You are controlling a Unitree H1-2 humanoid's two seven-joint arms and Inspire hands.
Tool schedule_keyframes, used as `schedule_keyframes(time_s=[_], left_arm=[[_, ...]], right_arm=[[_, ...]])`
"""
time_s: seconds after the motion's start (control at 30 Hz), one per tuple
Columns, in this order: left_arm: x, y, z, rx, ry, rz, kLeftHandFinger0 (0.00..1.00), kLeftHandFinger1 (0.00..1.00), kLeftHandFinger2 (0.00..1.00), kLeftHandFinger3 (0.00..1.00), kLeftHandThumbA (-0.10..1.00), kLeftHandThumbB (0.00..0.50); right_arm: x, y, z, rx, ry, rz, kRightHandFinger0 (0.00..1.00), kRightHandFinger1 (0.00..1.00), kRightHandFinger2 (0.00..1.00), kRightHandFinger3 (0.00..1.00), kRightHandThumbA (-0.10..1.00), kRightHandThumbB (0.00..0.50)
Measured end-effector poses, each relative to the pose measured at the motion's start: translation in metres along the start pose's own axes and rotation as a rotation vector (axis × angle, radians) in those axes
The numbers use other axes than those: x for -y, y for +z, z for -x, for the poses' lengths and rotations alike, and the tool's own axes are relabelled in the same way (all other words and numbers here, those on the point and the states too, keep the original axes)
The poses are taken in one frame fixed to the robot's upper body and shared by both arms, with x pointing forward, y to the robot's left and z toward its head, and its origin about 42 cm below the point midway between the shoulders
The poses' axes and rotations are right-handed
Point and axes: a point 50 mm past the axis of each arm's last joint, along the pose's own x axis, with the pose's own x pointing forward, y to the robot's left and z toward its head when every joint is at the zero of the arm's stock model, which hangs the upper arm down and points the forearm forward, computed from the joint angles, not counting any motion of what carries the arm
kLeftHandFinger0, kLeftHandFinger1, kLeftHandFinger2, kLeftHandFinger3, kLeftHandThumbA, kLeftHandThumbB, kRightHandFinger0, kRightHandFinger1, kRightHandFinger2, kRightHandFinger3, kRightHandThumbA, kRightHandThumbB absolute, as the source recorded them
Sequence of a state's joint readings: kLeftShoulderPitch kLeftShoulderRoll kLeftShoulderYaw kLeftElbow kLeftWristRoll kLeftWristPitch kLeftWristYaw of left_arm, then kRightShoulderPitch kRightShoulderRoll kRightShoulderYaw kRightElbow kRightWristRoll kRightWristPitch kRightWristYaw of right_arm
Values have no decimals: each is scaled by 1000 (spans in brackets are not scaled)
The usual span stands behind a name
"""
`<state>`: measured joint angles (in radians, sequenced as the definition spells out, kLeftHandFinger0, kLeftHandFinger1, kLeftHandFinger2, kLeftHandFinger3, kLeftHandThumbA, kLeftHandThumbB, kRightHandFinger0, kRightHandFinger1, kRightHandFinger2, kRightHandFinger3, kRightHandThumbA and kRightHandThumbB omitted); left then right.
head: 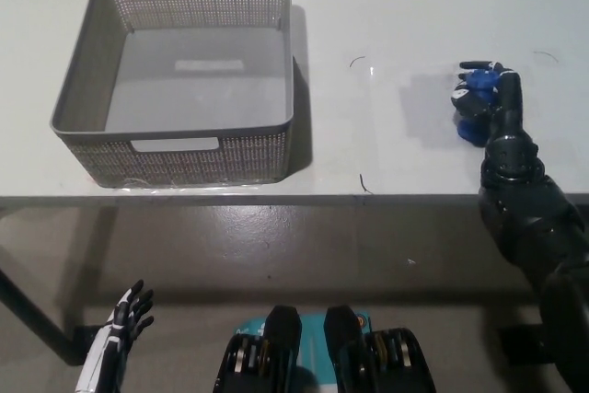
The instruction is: Use the right hand to pick up a chess pieces and put it into a container on the left hand side
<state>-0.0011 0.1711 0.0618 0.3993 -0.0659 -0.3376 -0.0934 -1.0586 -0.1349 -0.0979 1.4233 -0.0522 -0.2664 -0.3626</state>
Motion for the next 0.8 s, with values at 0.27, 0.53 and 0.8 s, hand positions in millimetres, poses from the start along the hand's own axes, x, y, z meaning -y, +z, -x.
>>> schedule_keyframes(time_s=[0.27,0.53,0.8], left_arm=[[0,0,0,-1,-1,-1,1000,1000,1000,1000,1000,246],[0,0,0,1,-5,1,1000,1000,1000,1000,1000,263],[1,1,-1,5,-7,0,1000,1000,1000,1000,1000,244]], right_arm=[[-25,45,-3,126,30,-42,0,220,632,600,-100,143],[-51,116,1,356,76,-97,0,154,543,558,-100,143],[-80,168,25,547,134,-146,0,122,474,569,-100,124]])
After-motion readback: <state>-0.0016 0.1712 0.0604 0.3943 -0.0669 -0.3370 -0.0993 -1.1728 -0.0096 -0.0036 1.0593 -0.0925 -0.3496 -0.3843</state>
